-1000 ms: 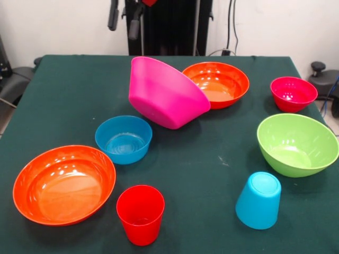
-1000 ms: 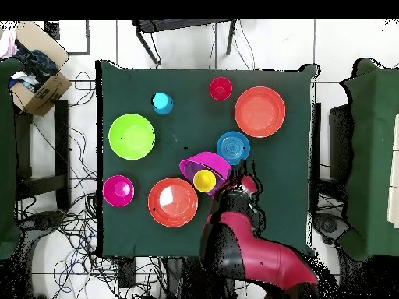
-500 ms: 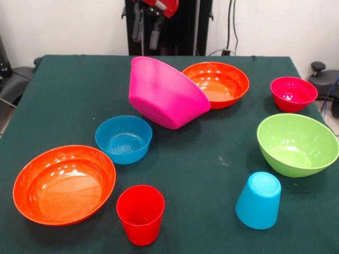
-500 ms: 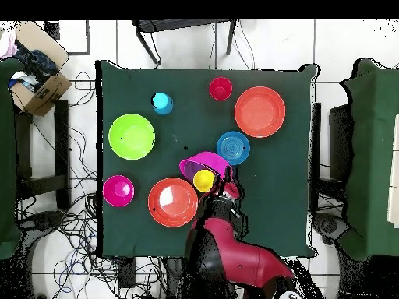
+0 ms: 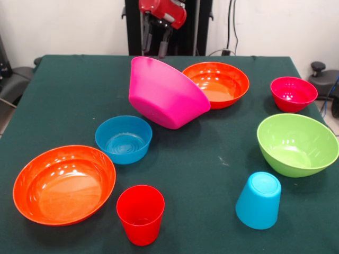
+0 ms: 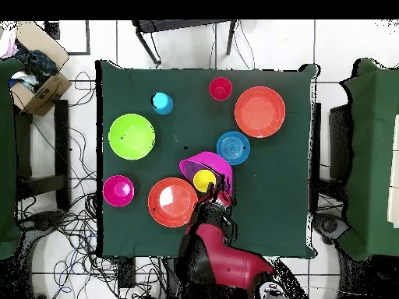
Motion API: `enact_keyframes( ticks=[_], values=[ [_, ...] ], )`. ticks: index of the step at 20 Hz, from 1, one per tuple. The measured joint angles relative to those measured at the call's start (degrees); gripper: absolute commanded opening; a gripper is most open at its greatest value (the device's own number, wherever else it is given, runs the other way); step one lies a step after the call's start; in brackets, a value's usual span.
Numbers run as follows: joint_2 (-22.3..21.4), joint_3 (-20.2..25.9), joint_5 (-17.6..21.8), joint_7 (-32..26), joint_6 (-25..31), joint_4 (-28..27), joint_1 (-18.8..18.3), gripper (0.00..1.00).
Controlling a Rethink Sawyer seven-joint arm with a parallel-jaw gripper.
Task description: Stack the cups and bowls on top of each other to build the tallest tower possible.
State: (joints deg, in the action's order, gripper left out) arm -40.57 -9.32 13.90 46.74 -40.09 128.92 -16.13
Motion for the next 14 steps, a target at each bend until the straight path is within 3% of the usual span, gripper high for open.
enact_keyframes(
  ticks=[14],
  values=[
    [6.4,-6.7,0.0,8.0,-2.2,0.0,4.1,1.0]
  ],
)
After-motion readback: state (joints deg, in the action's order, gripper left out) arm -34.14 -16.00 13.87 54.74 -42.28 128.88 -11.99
